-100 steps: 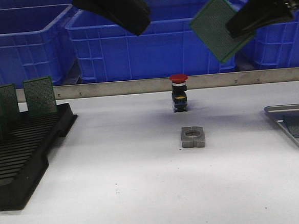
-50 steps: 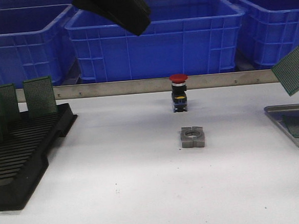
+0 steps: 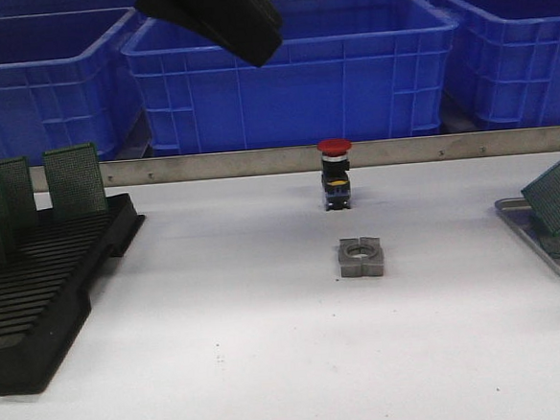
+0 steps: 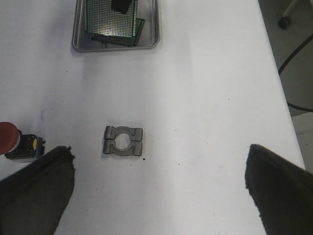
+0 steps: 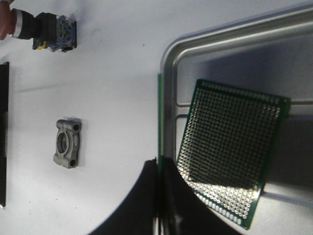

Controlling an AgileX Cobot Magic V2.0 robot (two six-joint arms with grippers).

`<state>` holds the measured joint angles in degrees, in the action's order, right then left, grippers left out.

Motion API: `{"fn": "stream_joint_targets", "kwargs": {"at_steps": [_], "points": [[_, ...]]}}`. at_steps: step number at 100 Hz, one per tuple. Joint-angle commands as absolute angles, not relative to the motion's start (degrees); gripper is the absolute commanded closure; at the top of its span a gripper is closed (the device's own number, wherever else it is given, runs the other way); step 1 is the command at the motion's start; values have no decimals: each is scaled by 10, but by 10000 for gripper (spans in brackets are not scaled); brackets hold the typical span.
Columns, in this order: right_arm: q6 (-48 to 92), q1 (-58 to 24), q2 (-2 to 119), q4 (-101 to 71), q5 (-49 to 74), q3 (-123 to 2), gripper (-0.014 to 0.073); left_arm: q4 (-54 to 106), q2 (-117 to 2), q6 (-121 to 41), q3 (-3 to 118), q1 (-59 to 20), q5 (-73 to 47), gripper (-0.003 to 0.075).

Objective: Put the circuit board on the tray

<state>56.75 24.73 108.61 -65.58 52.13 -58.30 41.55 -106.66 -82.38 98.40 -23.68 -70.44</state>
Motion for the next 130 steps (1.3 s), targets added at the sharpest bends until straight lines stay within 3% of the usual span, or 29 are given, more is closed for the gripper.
{"fn": "stream_joint_targets", "kwargs": {"at_steps": [1,42,89,130], "points": [[565,251,1063,-667,532,-598,661,453,-1036,-817,998,-242,-729,60],[549,251,1063,-655,524,-598,624,453,-1036,-812,998,-242,-729,60],[547,251,1063,-655,508,-598,47,453,-1036,-812,998,-242,-729,60],[547,251,1061,-652,501,-598,31,453,-1036,-812,998,-242,-723,60]]}}
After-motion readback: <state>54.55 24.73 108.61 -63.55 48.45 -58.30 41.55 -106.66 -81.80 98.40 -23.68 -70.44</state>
